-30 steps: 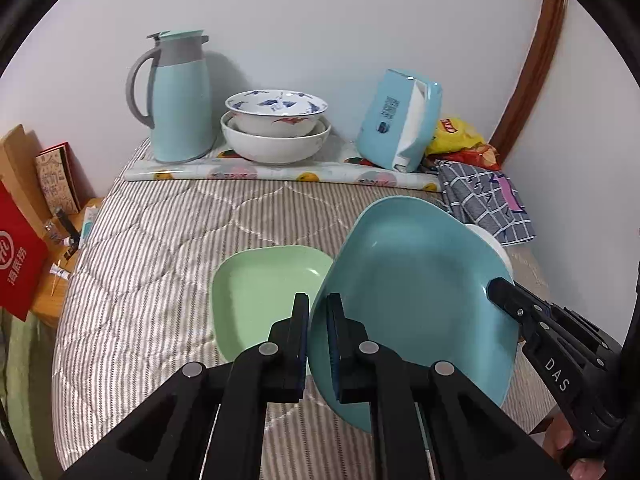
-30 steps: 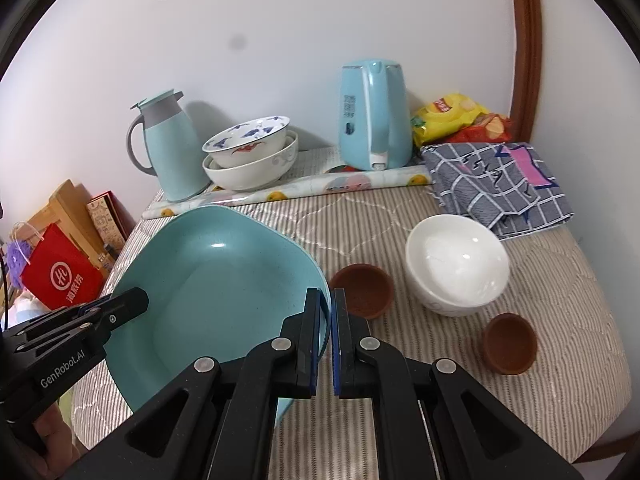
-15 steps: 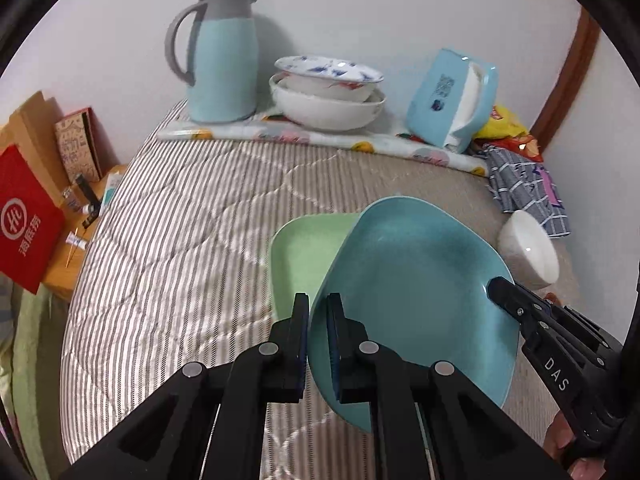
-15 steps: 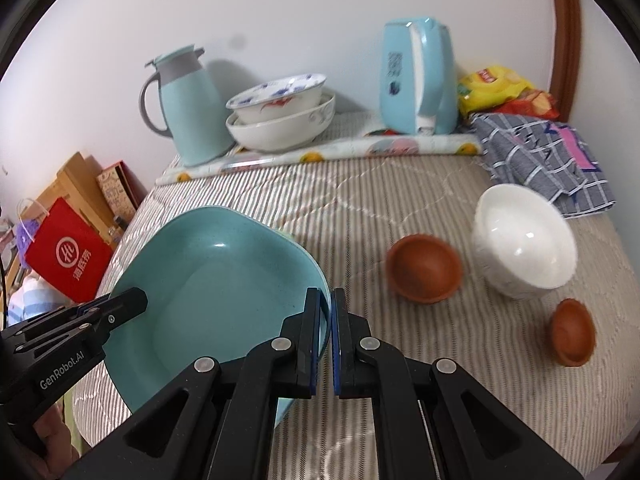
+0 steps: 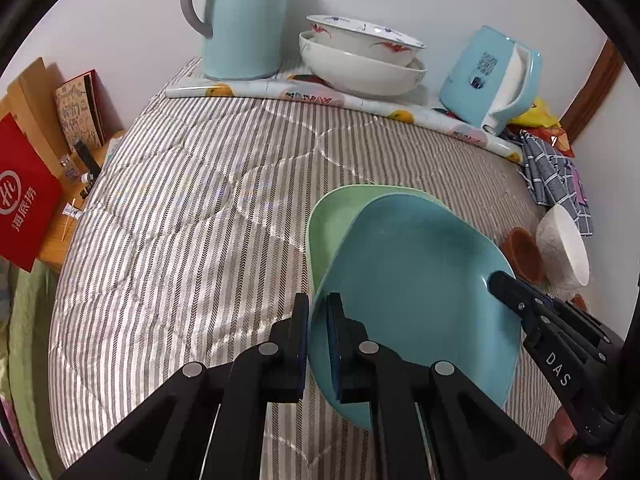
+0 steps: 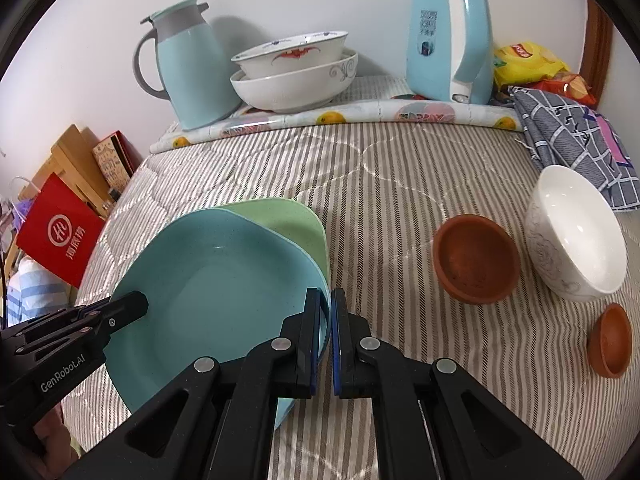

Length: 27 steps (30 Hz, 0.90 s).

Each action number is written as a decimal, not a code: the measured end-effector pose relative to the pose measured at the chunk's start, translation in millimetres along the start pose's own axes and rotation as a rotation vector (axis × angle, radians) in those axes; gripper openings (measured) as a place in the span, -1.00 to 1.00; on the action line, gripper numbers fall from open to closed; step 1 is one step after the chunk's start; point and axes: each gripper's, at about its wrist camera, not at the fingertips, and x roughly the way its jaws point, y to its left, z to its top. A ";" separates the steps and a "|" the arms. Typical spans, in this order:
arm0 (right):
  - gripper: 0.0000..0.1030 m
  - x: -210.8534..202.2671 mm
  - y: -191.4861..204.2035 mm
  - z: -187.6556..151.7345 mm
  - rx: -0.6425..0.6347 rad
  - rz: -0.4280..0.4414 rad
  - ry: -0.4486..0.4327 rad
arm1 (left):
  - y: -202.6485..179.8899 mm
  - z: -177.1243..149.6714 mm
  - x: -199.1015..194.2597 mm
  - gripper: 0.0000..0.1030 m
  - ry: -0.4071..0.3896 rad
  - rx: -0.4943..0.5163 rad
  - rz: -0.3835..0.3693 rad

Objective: Organize plates and bowls
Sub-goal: 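Lower the blue plate with both grippers onto the green plate, then open both grippers to release the blue plate onto the green plate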

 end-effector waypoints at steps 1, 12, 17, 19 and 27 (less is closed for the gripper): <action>-0.90 2.6 0.5 1.8 -0.005 -0.003 0.003 | 1.0 1.2 2.7 -0.82 0.004 -0.004 -0.001; -0.86 31.2 3.0 23.1 -0.040 -0.005 0.017 | 1.1 11.2 18.7 -0.82 -0.006 0.013 0.007; -0.86 36.6 5.1 32.3 -0.056 0.002 0.009 | 4.3 15.2 21.5 -0.82 -0.016 0.002 -0.008; -0.85 36.6 5.9 35.5 -0.066 0.005 0.001 | 4.8 14.8 22.3 -0.82 -0.017 0.003 -0.012; -0.79 46.9 9.3 42.6 -0.100 0.015 0.001 | 0.8 14.1 25.4 -0.82 -0.016 0.026 0.003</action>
